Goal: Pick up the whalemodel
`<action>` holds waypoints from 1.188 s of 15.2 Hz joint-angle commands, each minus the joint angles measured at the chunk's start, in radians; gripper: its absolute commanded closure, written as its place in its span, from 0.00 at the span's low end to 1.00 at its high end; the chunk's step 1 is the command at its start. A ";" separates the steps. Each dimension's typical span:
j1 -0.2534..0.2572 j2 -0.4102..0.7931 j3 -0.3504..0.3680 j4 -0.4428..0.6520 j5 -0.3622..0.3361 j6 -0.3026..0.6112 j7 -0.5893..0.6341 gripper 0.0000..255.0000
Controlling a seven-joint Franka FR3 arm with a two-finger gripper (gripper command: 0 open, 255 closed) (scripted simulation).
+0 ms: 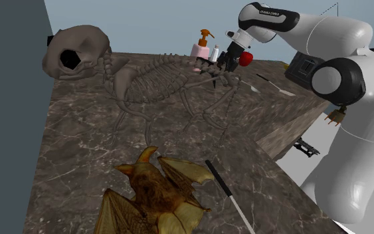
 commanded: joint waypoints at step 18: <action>-0.050 0.046 -0.003 0.235 0.021 -0.190 0.051 1.00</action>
